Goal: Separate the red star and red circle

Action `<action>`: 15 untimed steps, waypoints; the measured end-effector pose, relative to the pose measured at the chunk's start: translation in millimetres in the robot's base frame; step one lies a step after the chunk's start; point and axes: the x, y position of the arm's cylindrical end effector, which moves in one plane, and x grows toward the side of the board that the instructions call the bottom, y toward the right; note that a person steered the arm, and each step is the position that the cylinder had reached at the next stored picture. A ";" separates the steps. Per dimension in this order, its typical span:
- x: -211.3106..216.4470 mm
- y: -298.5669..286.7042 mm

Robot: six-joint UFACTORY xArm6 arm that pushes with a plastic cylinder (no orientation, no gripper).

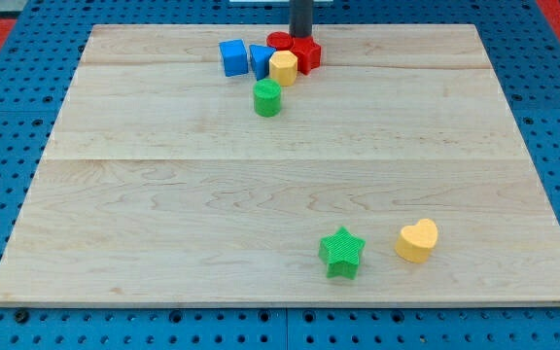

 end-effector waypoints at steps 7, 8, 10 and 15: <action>-5.9 -15.2; 2.5 -42.7; 34.1 -39.3; -30.0 -103.2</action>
